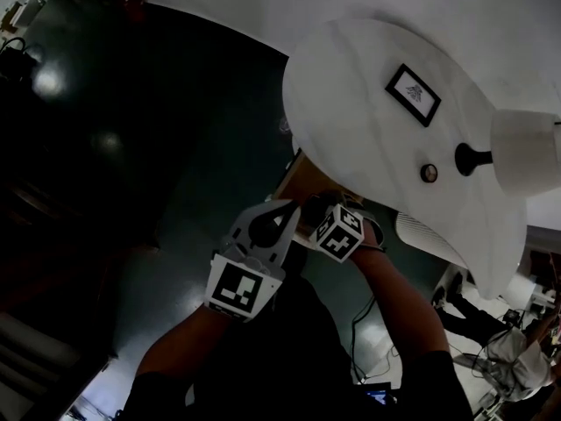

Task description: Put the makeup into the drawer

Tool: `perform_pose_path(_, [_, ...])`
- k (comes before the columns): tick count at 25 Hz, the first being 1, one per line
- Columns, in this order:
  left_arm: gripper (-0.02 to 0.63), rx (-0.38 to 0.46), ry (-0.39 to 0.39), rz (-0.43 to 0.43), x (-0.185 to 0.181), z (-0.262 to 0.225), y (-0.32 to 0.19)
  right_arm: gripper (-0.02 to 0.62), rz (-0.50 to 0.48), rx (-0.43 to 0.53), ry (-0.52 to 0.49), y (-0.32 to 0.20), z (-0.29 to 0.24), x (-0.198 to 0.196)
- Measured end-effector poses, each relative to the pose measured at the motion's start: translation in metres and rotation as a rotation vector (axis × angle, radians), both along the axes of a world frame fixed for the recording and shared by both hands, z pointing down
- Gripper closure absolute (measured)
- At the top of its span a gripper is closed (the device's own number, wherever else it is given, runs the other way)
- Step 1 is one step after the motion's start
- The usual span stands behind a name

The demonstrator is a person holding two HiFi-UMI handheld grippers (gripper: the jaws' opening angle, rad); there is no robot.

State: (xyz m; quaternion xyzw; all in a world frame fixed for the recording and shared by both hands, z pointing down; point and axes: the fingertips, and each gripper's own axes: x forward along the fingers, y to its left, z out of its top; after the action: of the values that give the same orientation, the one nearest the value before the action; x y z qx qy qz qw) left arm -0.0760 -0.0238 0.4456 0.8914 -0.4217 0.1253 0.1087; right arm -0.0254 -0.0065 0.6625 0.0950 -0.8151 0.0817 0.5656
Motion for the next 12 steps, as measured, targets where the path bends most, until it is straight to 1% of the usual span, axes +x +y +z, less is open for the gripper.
perform_pose_path(4, [0.595,-0.005,0.010,-0.011,-0.007,0.015,-0.007,0.298,-0.010,-0.009,0.000,-0.007,0.021,-0.006])
perform_pose_path(7, [0.596,0.012,-0.002,-0.007,-0.010,0.024,-0.016,0.298,-0.025,-0.018,0.001,-0.014,0.036,-0.010])
perform_pose_path(12, [0.595,0.015,-0.011,0.005,-0.008,0.052,-0.022,0.298,-0.042,-0.033,0.007,-0.017,0.064,-0.019])
